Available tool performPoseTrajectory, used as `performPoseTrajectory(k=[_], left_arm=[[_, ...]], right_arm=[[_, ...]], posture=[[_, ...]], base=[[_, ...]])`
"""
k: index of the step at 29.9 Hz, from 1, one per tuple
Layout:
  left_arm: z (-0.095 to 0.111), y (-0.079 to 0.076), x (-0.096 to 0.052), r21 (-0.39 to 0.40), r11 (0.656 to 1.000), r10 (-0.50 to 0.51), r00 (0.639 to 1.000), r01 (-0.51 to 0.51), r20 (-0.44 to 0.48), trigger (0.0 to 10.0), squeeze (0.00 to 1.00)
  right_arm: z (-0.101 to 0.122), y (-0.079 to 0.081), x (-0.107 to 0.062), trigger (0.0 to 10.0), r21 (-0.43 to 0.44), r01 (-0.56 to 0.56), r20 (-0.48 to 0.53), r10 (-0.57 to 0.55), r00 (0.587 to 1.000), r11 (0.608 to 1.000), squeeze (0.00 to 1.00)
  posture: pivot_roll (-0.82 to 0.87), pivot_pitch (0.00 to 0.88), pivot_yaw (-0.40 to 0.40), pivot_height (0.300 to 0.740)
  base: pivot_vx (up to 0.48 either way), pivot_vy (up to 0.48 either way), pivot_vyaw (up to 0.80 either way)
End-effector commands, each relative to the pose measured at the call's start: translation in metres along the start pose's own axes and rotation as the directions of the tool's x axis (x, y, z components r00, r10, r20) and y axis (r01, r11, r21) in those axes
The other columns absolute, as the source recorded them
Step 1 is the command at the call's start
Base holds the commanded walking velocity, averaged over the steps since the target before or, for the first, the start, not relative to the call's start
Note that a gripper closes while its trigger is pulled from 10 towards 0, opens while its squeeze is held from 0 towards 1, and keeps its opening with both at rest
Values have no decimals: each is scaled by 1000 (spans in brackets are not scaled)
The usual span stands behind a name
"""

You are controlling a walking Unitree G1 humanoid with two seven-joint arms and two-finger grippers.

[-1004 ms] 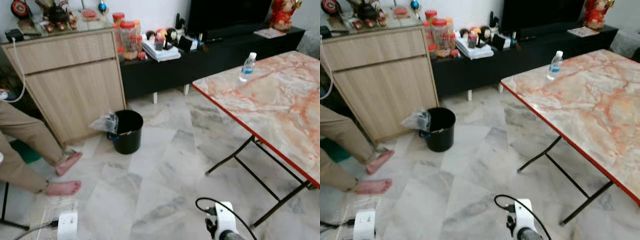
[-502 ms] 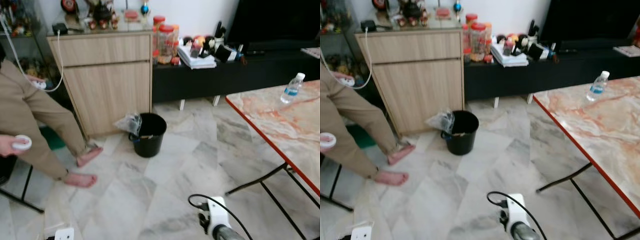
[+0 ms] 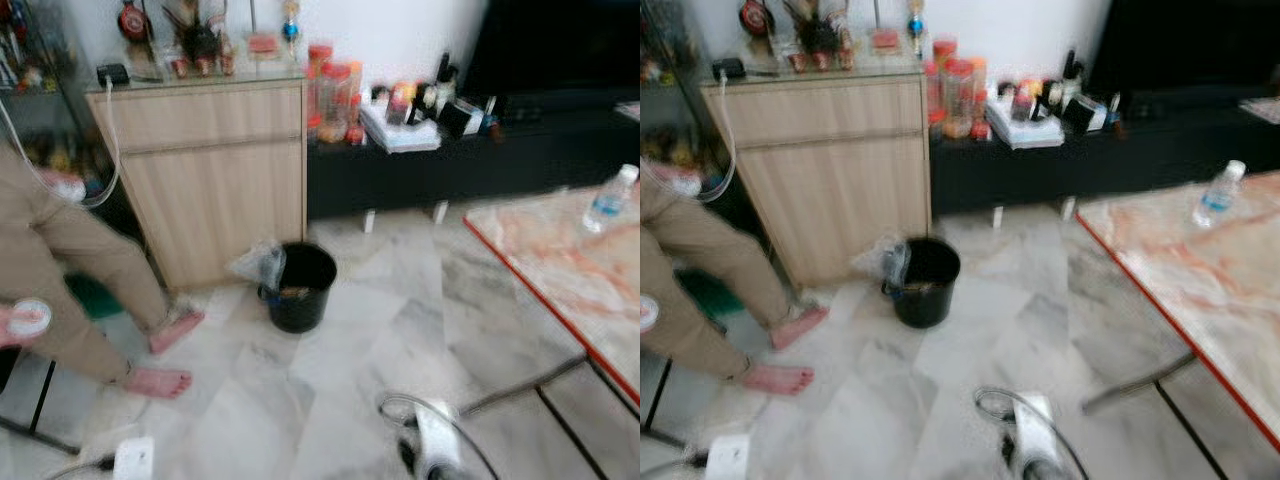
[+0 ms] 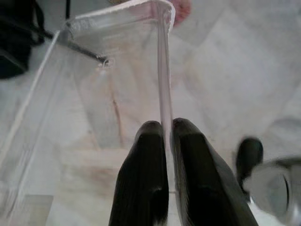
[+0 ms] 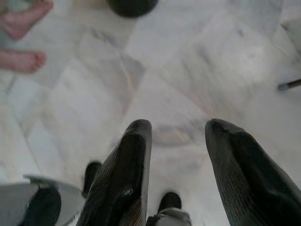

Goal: Picking trash to rubbish bin

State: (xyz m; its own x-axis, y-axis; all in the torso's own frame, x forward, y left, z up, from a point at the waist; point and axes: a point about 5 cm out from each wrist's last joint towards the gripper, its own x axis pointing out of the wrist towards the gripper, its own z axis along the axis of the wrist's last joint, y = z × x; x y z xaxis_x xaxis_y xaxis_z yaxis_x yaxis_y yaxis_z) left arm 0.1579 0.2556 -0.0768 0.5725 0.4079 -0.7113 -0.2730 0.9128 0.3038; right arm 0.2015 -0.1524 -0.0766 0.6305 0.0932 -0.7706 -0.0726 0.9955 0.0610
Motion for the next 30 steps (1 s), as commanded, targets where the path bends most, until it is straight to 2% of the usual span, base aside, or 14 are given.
performPoseTrajectory(k=[1,7,9,13,30], left_arm=[[3,-7,0,2,1000,-14,1000,14,5,10000,0],[4,-7,0,2,1000,-14,1000,14,9,10000,0],[5,-7,1,13,1000,-19,1000,19,9,10000,0],[6,-6,1,16,1000,-21,1000,21,10,10000,0],[4,-3,1,22,1000,-17,1000,16,10,10000,0]], right_arm=[[-7,-13,-3,10000,-5,36,-27,-36,999,999,0],[-8,-12,-3,10000,-18,32,-32,-32,999,999,0],[-14,-10,-4,10000,-59,20,-67,-24,997,998,0],[-14,-10,-4,10000,-59,28,-61,-32,998,998,0],[-16,-8,-4,10000,-3,35,-57,-35,998,999,0]], posture=[[50,25,7,740],[51,27,9,740],[50,27,23,740],[51,31,27,740],[64,38,38,740]], base=[[375,0,0],[378,0,0],[379,0,0],[382,0,200],[378,0,47]])
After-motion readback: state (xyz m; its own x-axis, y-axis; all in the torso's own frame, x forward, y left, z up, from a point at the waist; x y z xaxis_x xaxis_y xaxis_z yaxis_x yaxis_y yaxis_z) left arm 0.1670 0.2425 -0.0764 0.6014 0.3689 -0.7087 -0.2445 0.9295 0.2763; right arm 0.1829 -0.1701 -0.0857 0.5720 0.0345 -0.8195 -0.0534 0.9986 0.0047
